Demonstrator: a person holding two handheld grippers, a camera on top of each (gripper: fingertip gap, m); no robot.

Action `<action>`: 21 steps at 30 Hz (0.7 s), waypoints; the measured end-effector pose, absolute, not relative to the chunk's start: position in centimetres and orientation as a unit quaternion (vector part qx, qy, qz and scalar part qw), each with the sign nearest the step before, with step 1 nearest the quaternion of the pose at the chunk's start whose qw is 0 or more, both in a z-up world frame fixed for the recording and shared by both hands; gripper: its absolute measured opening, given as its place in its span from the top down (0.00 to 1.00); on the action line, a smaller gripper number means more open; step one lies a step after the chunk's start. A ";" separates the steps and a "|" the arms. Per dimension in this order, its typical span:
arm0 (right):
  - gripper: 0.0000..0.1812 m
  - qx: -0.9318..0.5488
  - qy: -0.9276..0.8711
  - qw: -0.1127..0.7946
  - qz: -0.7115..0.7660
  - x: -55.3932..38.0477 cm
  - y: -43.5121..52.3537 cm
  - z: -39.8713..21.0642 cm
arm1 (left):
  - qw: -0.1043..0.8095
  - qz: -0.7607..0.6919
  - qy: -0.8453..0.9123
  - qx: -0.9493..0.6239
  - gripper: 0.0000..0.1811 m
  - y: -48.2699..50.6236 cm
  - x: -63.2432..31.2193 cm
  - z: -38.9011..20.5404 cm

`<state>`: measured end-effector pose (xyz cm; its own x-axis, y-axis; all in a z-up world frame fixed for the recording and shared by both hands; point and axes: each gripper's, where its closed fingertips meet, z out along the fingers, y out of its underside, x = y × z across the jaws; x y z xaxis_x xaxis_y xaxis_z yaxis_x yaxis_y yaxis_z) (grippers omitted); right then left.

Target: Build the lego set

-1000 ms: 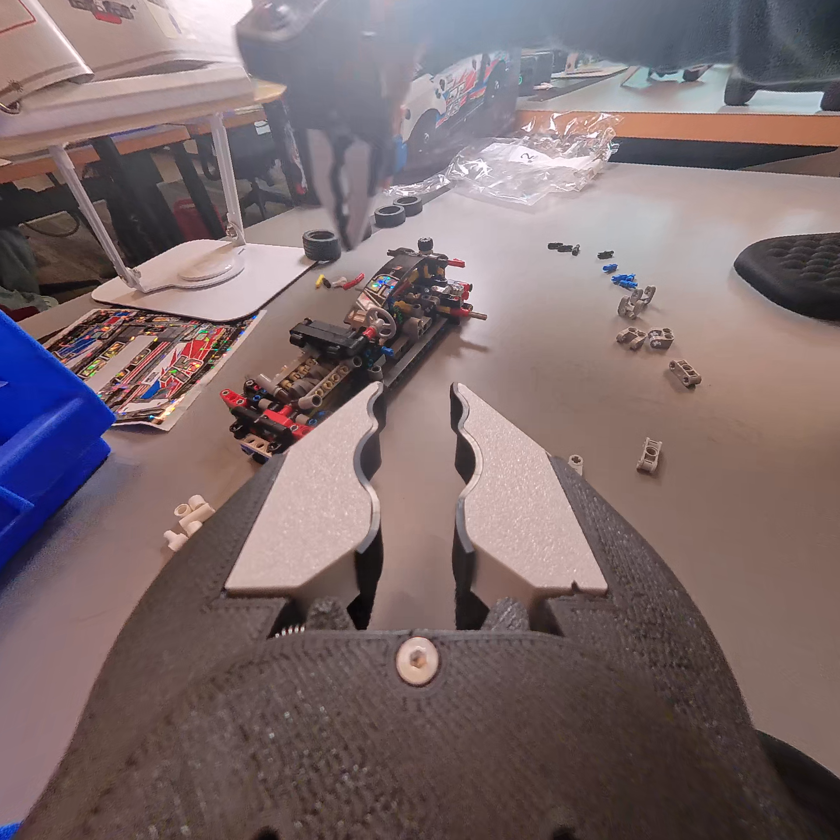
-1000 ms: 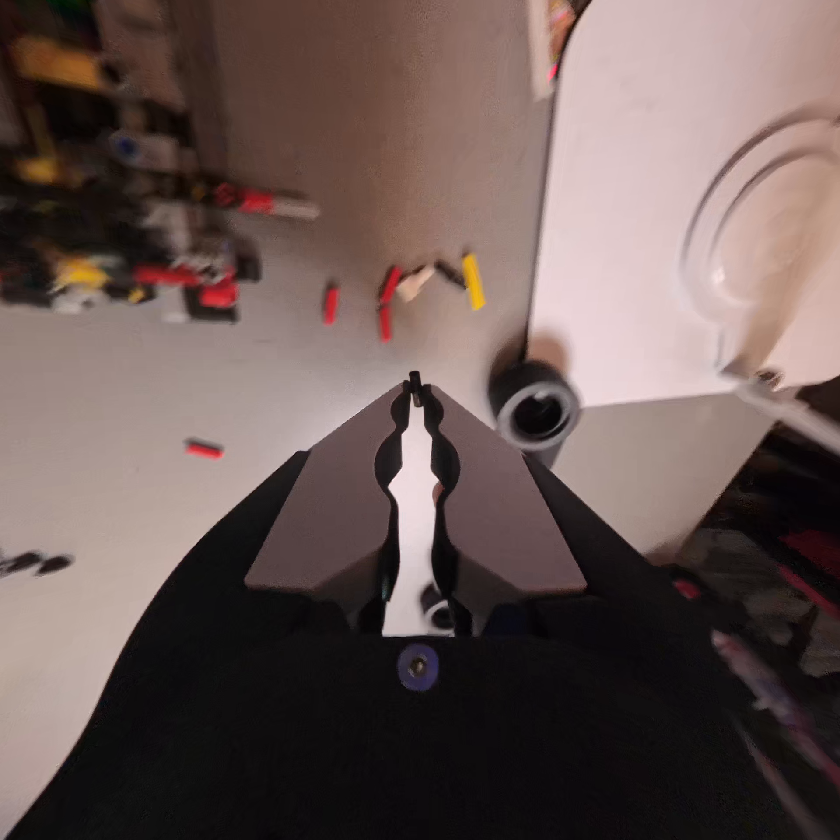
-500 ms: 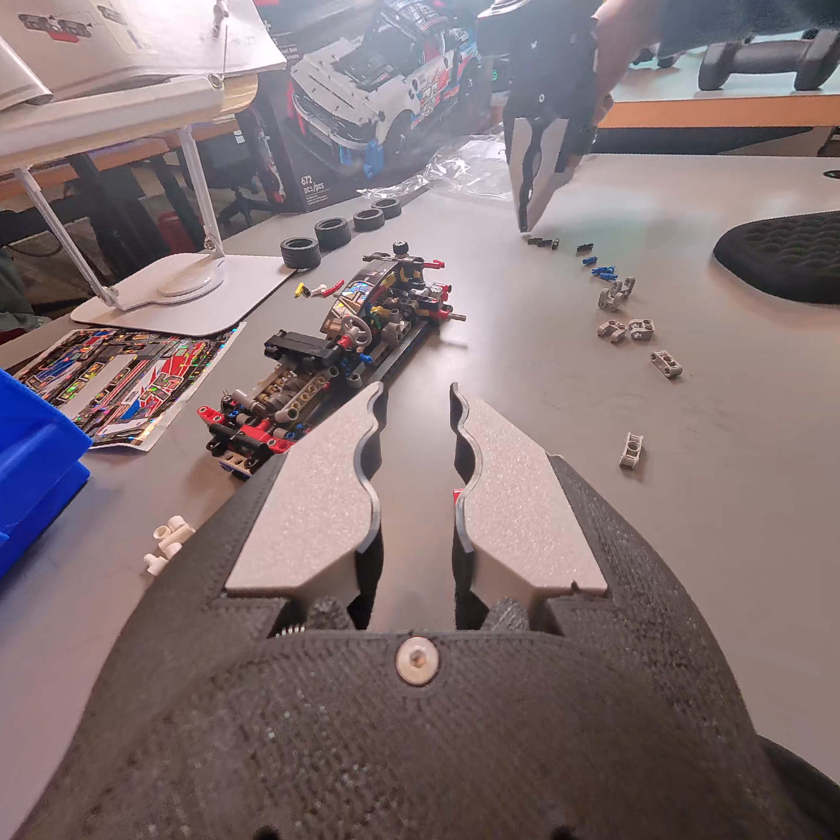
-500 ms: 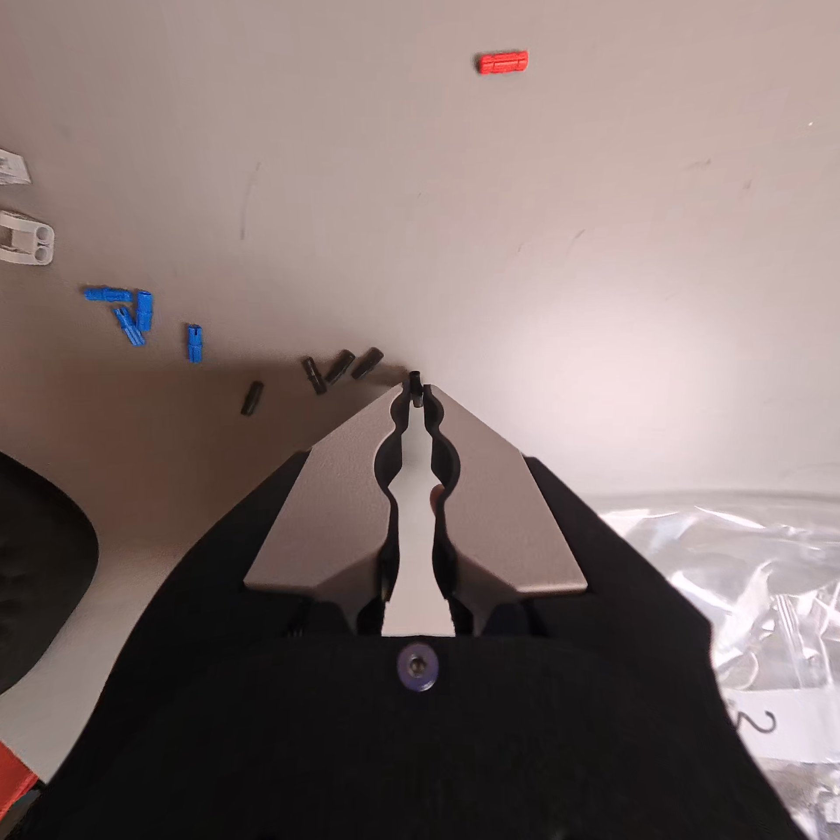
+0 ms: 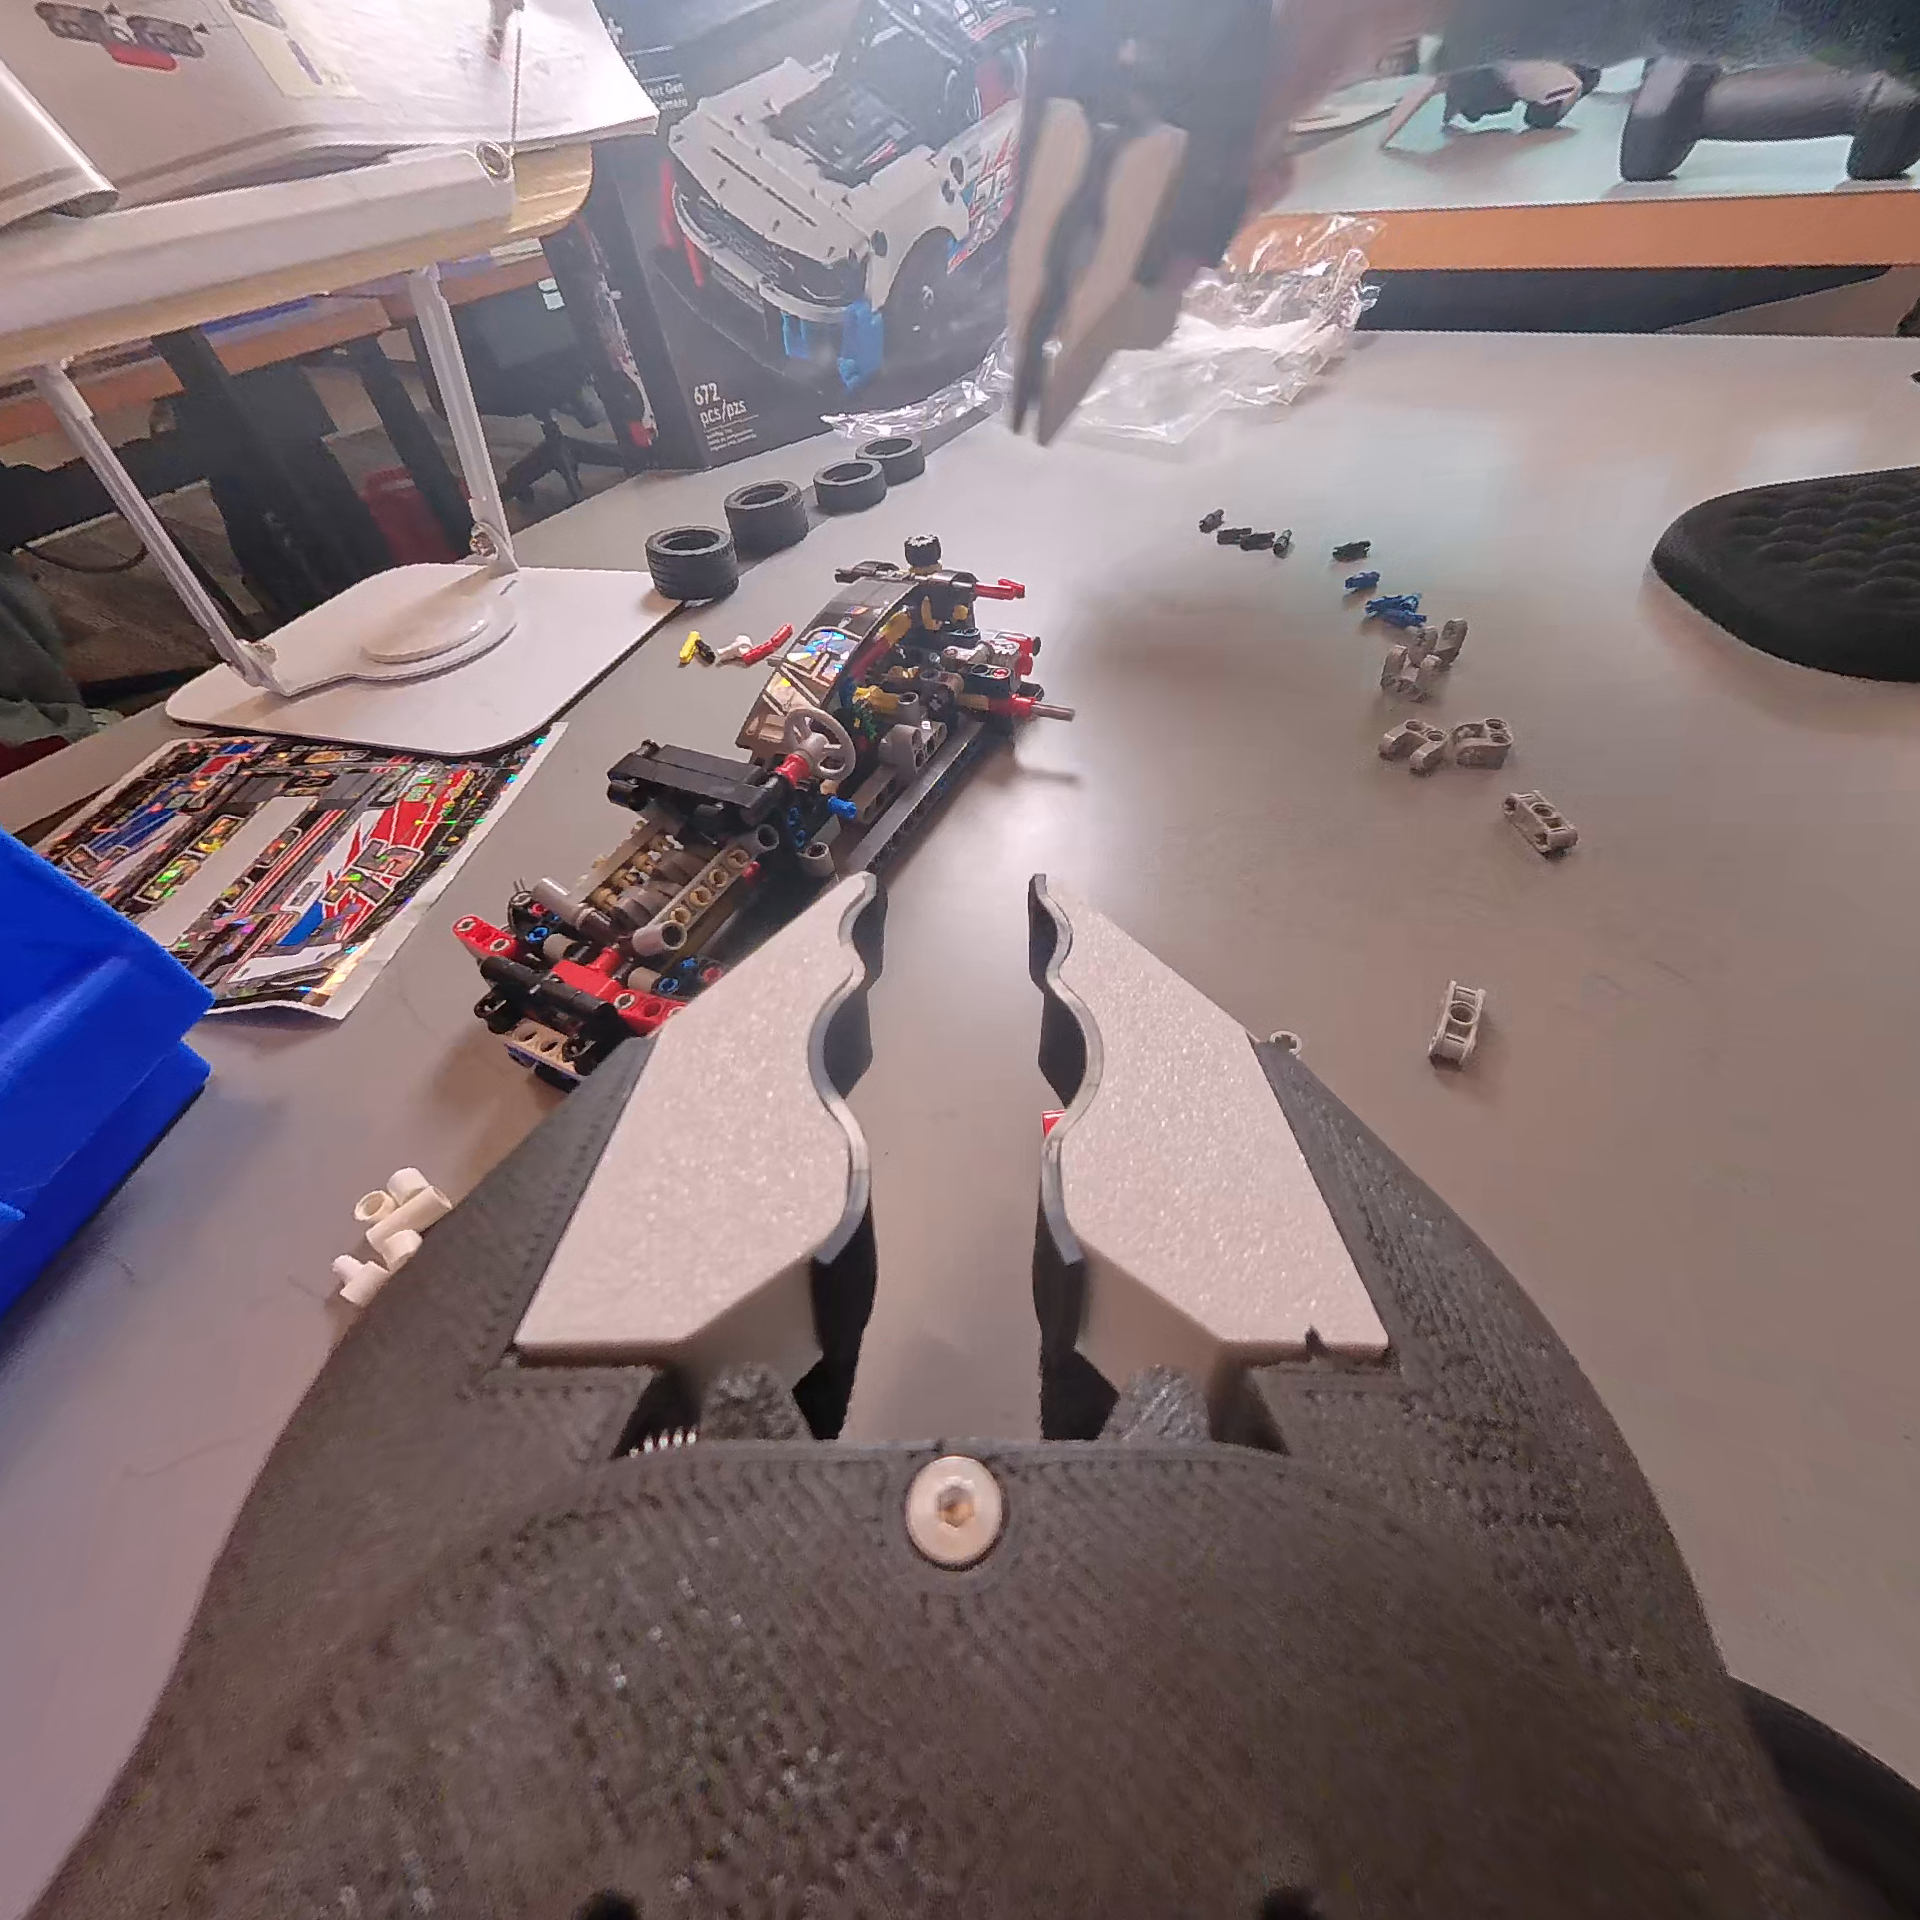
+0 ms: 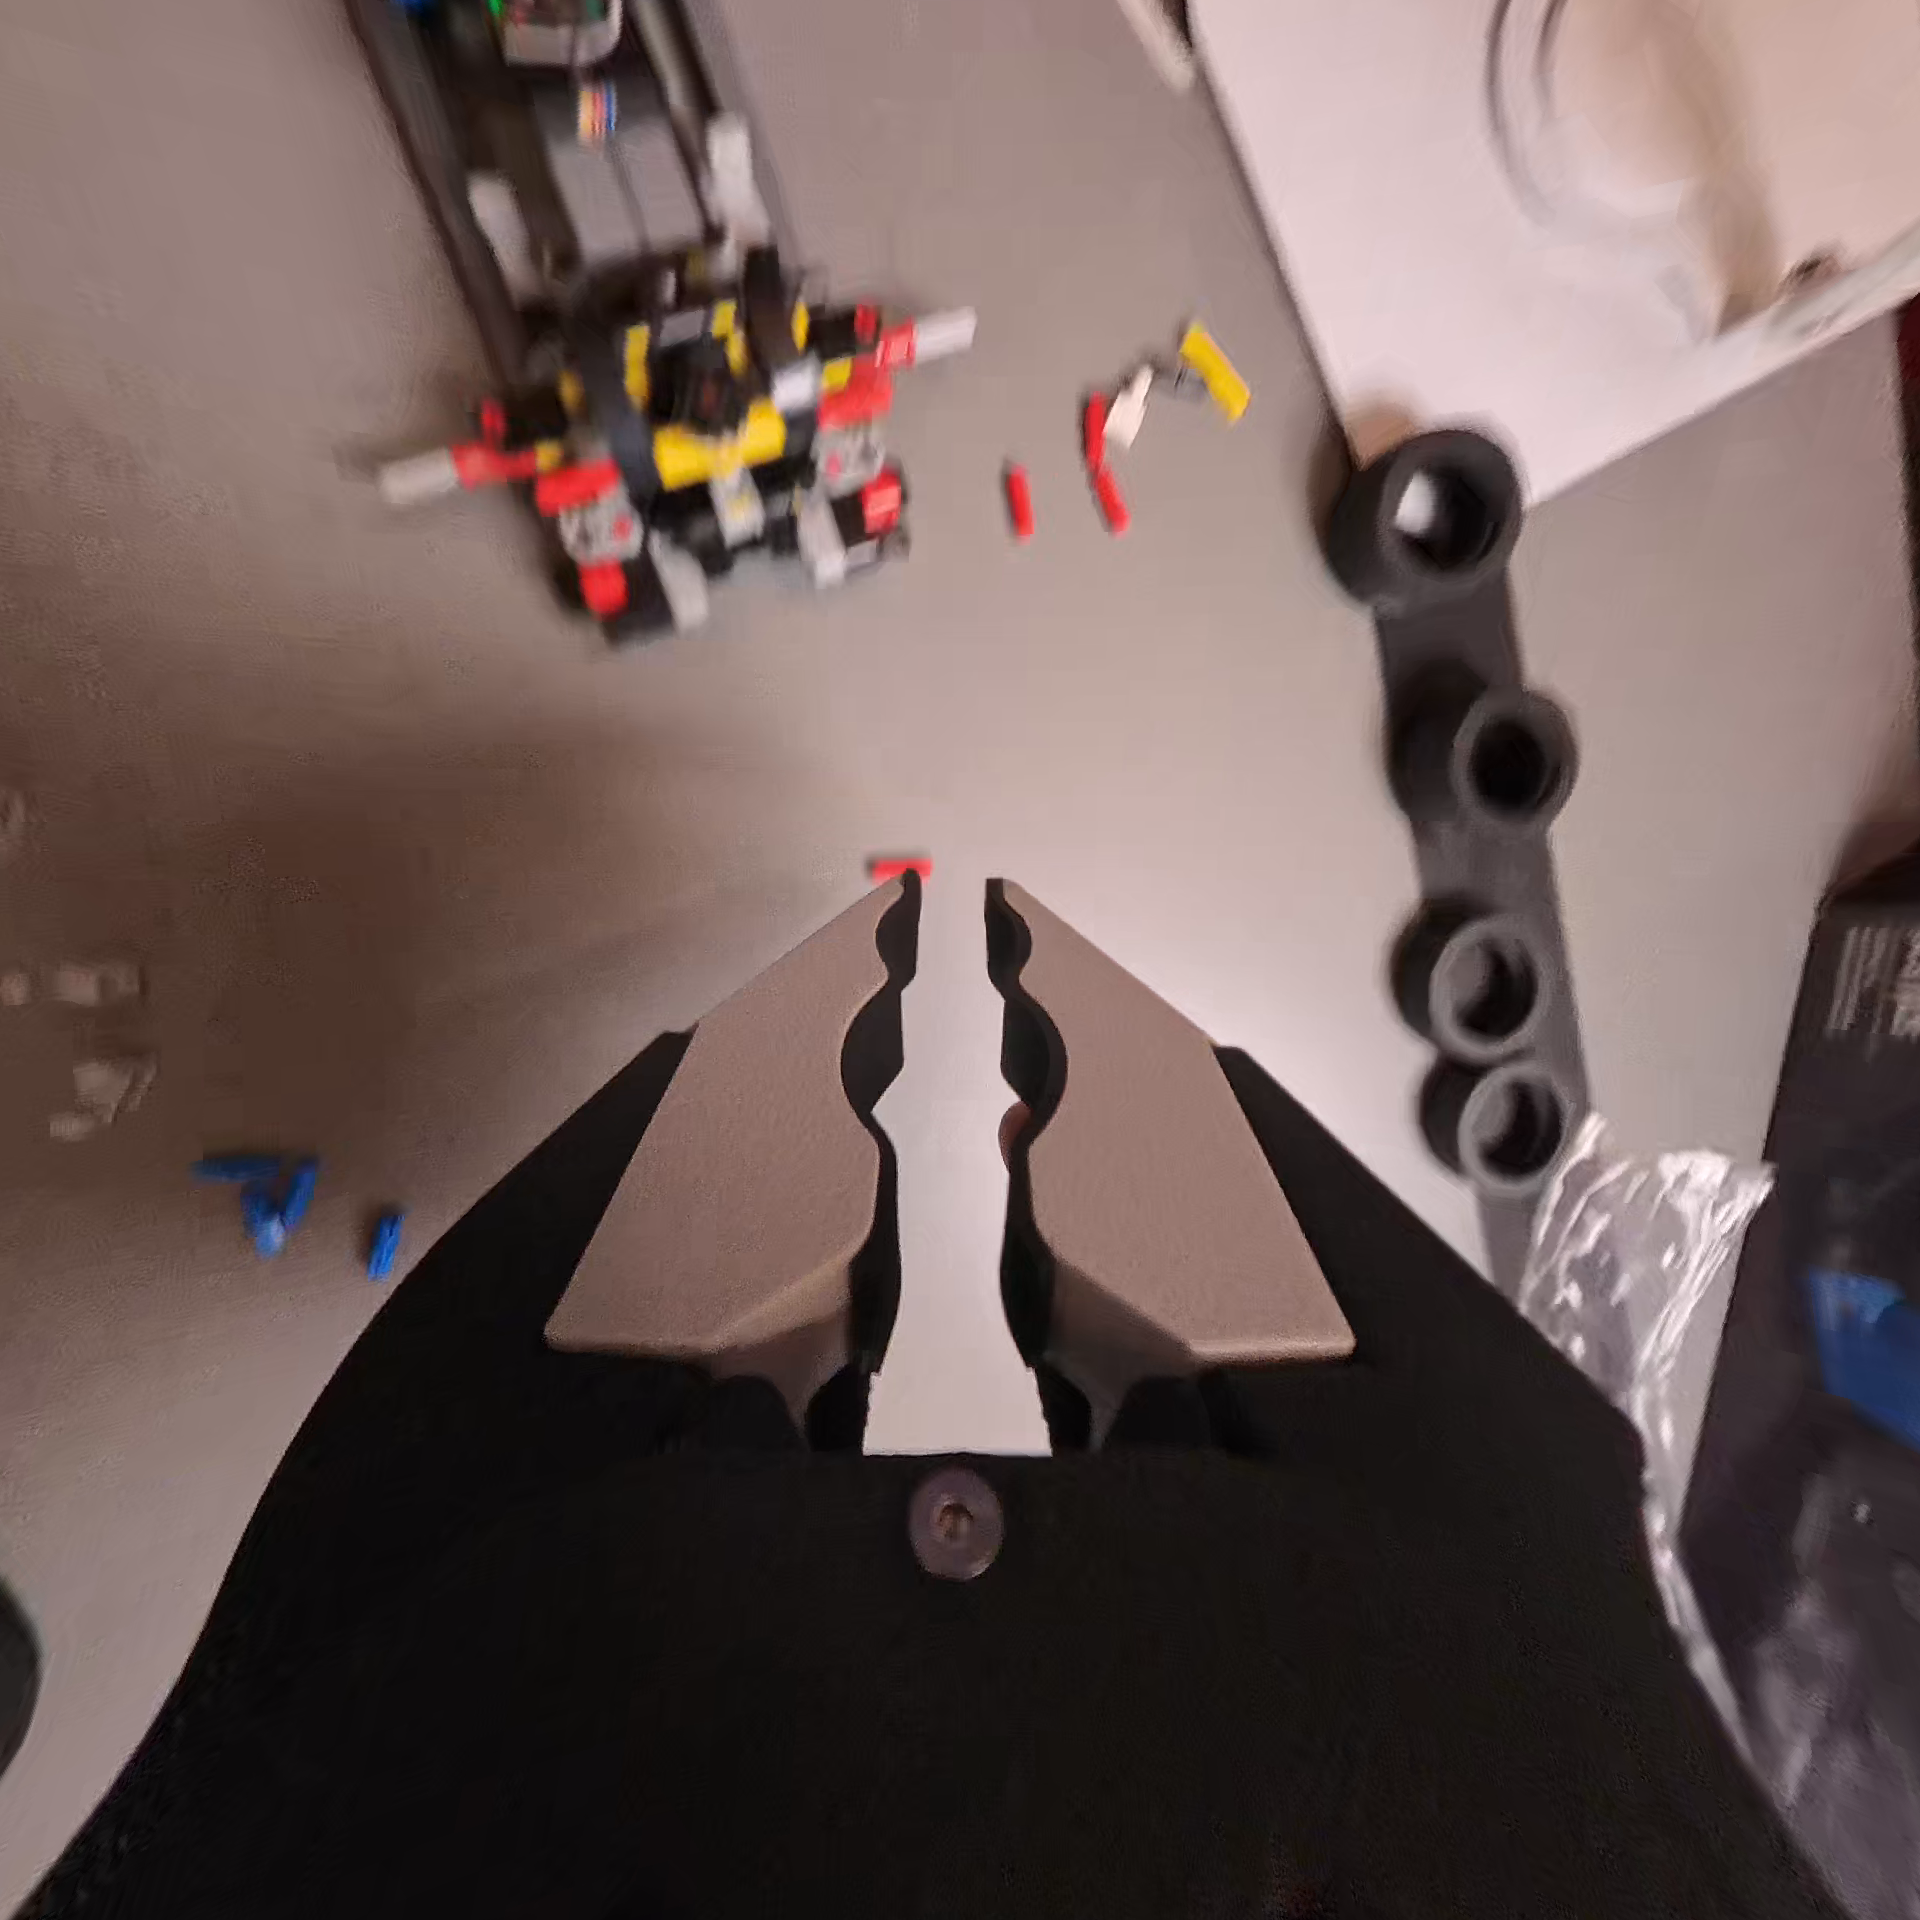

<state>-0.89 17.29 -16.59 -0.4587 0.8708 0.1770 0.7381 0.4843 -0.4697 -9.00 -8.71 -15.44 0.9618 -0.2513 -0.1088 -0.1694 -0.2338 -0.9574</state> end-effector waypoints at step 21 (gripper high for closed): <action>0.95 -0.378 -0.896 0.191 0.131 -15.8 17.4 -22.4 | 0.623 -0.041 0.122 -0.772 0.86 -9.3 -9.8 -14.2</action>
